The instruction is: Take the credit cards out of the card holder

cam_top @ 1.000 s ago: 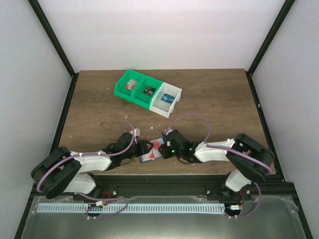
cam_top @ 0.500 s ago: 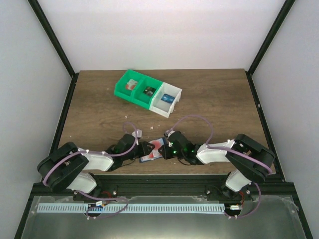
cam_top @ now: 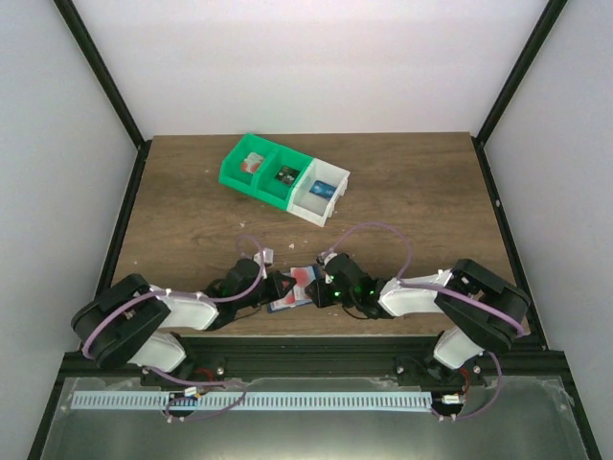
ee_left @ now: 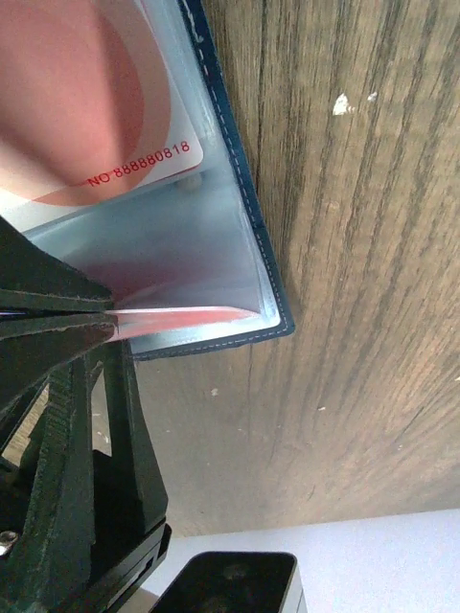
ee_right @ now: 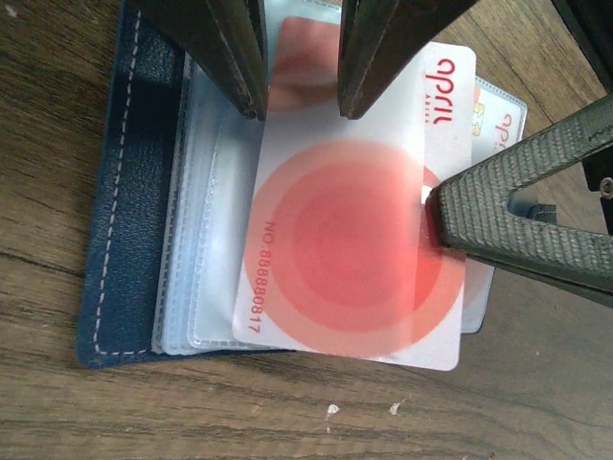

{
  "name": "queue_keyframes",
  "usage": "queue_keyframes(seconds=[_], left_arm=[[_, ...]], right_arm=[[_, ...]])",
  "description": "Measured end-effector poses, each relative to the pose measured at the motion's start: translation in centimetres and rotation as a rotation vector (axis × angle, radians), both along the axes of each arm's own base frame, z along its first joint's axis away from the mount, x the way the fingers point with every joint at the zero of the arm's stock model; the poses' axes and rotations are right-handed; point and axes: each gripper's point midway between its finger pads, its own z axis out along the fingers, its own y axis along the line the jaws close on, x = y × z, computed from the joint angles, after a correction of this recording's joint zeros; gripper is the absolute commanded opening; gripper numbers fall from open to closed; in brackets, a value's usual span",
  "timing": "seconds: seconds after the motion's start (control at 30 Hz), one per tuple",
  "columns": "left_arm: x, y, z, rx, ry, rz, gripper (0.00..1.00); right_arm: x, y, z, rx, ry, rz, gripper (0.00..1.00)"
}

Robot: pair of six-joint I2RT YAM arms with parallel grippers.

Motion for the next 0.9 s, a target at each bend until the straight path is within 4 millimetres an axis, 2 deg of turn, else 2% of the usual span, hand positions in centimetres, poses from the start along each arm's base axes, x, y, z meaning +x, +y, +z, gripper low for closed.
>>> queue_keyframes(seconds=[0.37,0.47,0.57,0.6,0.67,0.73,0.83,0.9], left_arm=[[-0.1,1.4,0.8,0.047,-0.025,0.034,0.0],[-0.2,2.4,1.9,0.07,-0.052,0.052,0.0],[-0.2,3.5,3.6,0.094,-0.083,0.069,0.0],[-0.2,3.8,4.2,0.1,-0.091,0.071,0.0],[-0.3,3.9,6.0,0.094,-0.123,0.06,0.0],[-0.8,3.6,8.1,0.065,-0.163,0.022,0.0],[-2.0,2.8,10.2,0.025,-0.196,-0.064,0.0],[-3.2,2.1,11.0,0.002,-0.2,-0.15,0.0]], right_arm=[[0.0,-0.1,0.0,-0.001,0.004,-0.004,0.23],[-0.3,-0.4,0.1,-0.016,0.007,0.002,0.23],[-0.8,-1.1,1.0,-0.043,-0.004,0.03,0.28],[-1.1,-1.2,1.9,-0.036,-0.017,0.047,0.29],[-1.3,-0.8,5.0,0.008,-0.069,0.091,0.31],[-1.3,0.0,9.4,0.076,-0.147,0.141,0.34],[-1.8,0.9,16.3,0.178,-0.283,0.229,0.36],[-2.4,1.0,19.4,0.209,-0.345,0.282,0.41]])
